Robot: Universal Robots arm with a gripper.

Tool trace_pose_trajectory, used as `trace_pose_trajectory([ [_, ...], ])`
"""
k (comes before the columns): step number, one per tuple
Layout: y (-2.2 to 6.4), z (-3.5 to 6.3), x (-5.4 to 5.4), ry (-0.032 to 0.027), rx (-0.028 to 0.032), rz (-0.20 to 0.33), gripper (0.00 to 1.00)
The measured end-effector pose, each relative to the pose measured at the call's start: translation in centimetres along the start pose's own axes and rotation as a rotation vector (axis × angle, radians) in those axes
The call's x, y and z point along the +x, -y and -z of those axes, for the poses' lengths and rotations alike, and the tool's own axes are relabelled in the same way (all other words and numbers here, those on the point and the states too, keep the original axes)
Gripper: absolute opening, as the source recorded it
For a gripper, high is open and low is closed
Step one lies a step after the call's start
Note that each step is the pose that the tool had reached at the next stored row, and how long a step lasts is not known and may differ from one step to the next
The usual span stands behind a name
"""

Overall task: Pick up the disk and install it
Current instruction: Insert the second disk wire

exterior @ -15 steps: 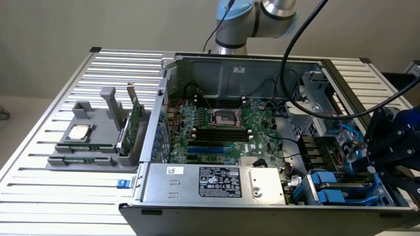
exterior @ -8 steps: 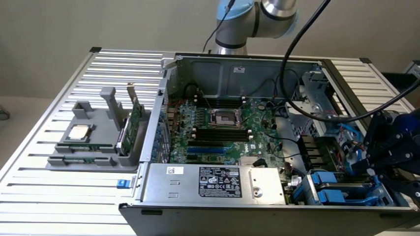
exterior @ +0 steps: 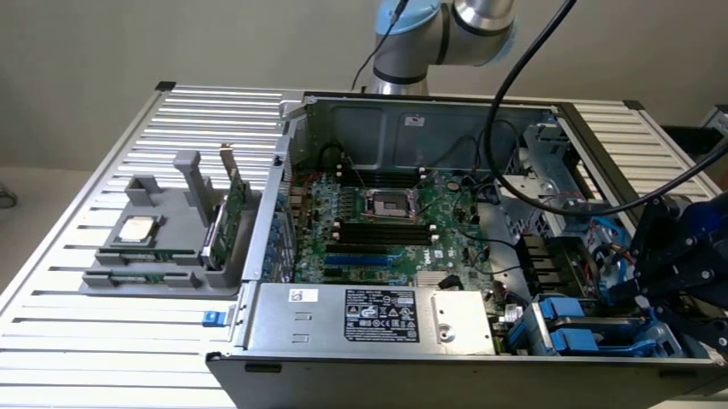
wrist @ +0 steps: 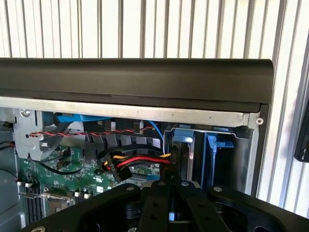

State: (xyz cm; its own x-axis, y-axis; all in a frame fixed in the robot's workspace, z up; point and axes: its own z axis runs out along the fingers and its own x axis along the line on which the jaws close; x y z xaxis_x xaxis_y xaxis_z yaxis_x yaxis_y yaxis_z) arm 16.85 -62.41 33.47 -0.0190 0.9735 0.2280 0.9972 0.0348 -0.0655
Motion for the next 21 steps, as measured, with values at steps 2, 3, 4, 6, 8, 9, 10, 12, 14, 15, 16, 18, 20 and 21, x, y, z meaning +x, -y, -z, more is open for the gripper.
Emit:
trace_pose_trajectory([
  [2, 0.00, -0.13, -0.1, -0.0015, -0.0018, 0.000, 0.11],
  [3, -0.01, -0.20, -0.1, -0.0025, -0.0027, 0.001, 0.11],
  [4, -0.01, -0.26, -0.2, -0.0039, -0.0035, 0.001, 0.11],
  [6, -0.02, -0.34, -0.2, -0.0067, -0.0046, 0.001, 0.11],
  [8, -0.01, -0.18, -0.3, -0.0054, -0.0049, 0.001, 0.11],
  [9, -0.02, -0.19, -0.3, -0.0063, -0.0049, 0.002, 0.11],
  [10, -0.02, -0.24, -0.2, -0.0084, -0.0048, 0.002, 0.11],
  [12, -0.01, -0.14, -0.2, -0.0112, -0.0047, 0.002, 0.11],
  [14, 0.00, 0.13, -0.2, -0.0122, -0.0046, 0.002, 0.11],
  [15, 0.02, 0.40, -0.1, -0.0110, -0.0047, 0.002, 0.11],
  [16, 0.05, 0.74, 0.0, -0.0101, -0.0047, 0.002, 0.11],
  [18, 0.09, 1.31, 0.1, -0.0105, -0.0047, 0.002, 0.11],
  [20, 0.12, 1.72, 0.2, -0.0101, -0.0047, 0.002, 0.11],
  [21, 0.13, 1.83, 0.2, -0.0102, -0.0047, 0.002, 0.11],
])
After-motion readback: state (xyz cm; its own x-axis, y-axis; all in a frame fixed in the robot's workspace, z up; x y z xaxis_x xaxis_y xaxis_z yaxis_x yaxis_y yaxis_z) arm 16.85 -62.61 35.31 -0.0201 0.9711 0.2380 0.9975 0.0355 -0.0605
